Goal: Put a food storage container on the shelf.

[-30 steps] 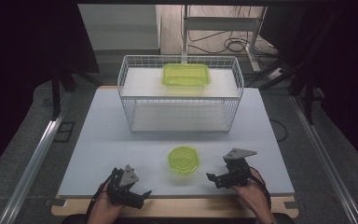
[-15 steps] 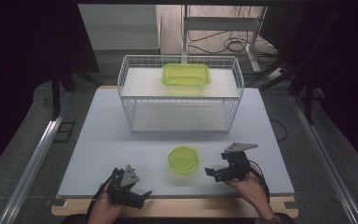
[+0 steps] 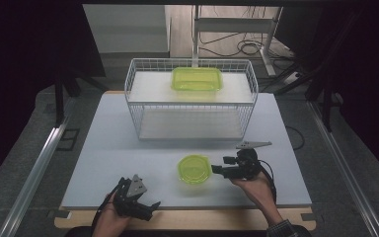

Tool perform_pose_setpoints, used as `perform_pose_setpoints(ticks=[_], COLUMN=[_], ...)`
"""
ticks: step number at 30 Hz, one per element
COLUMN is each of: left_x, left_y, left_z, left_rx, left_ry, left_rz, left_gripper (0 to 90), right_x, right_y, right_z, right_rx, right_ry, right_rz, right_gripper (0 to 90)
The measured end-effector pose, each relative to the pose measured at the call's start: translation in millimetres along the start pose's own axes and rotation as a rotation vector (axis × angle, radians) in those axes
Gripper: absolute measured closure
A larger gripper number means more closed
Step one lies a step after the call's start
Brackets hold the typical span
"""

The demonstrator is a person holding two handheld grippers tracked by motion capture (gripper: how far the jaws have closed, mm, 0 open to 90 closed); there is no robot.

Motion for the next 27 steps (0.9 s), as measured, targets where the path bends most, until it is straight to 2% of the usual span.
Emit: perform_pose_setpoints(ticks=[7,12,16,20,24,27], left_x=[0.2,0.9,1.3,1.7,1.3,1.1], left_y=[-0.1,-0.1,-0.2,-0.2,-0.2,-0.2], left_z=[0.6,0.9,0.9,1.0,1.2,0.9], left_rx=[0.002,0.003,0.002,0.005,0.005,0.003], left_ry=[0.0,0.002,0.002,0.003,0.005,0.006], left_rz=[-0.003,-0.006,-0.01,-0.013,-0.012,-0.01], left_gripper=[1.0,1.0,1.0,1.0,1.0,1.1], right_x=[11.7,21.1,30.5,35.3,39.0,39.4], right_y=[4.7,7.7,7.7,8.6,9.1,10.0], right_z=[0.5,3.3,5.9,7.6,11.1,10.4], right_rx=[0.041,0.133,0.18,0.213,0.289,0.294], right_ry=[0.056,0.103,0.121,0.145,0.229,0.256], right_rz=[-0.025,-0.071,-0.111,-0.139,-0.166,-0.171], right_gripper=[43.9,51.4,57.4,67.8,79.6,80.5])
Point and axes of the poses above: each handheld gripper's, and its own axes: x roughly forward along the jaws, y roughly out of its top, z roughly to its right, the point moved 2 cm from there along x, roughly forward along the jaws, and after that the axes turned 7 degrees about -y, right-handed, at the moved point
